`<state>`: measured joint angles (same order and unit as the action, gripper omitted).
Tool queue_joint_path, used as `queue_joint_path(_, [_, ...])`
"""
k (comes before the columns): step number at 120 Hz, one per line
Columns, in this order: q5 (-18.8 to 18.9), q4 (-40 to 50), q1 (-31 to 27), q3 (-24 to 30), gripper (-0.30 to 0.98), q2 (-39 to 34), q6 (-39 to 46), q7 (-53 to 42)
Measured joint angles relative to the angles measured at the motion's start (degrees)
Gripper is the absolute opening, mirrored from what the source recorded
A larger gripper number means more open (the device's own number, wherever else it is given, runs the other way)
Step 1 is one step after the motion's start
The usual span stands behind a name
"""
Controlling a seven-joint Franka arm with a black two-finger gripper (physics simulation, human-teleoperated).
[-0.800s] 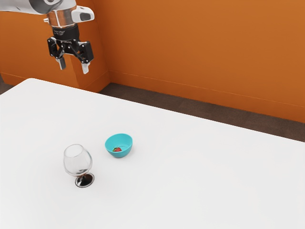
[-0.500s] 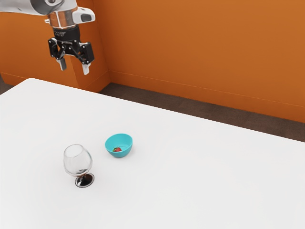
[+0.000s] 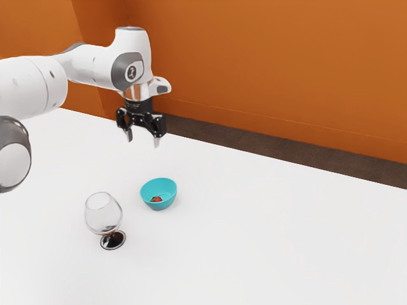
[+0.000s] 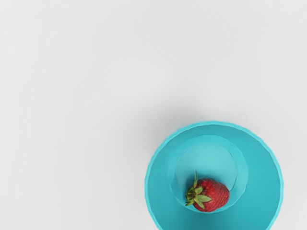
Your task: Take strawberry from the bowl
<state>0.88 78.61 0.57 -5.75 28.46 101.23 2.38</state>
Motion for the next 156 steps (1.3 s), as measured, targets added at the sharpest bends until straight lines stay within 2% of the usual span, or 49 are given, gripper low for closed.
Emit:
queue_joint_path(8, [-1.24, -0.97, 0.10, 0.23, 0.67, 1.09, 1.83, 2.24])
queue_joint_path(20, [-2.88, -0.98, 0.18, 0.37, 0.67, 1.23, 3.23, 11.68])
queue_joint_path(40, [-3.94, 4.68, -0.21, -0.08, 0.67, 0.44, 6.26, 28.11])
queue_joint_path(59, [-7.26, 8.57, -0.25, -0.45, 0.66, 1.29, 11.30, 40.87])
queue_joint_path(84, [-7.98, 14.37, 0.13, -0.72, 0.66, -0.65, 14.67, 54.84])
queue_joint_path(118, [-8.21, 16.56, 2.02, -0.84, 0.56, -0.22, 16.95, 68.26])
queue_joint_path(156, [-8.18, 15.13, 1.99, -0.83, 0.47, 3.31, 17.63, 77.17])
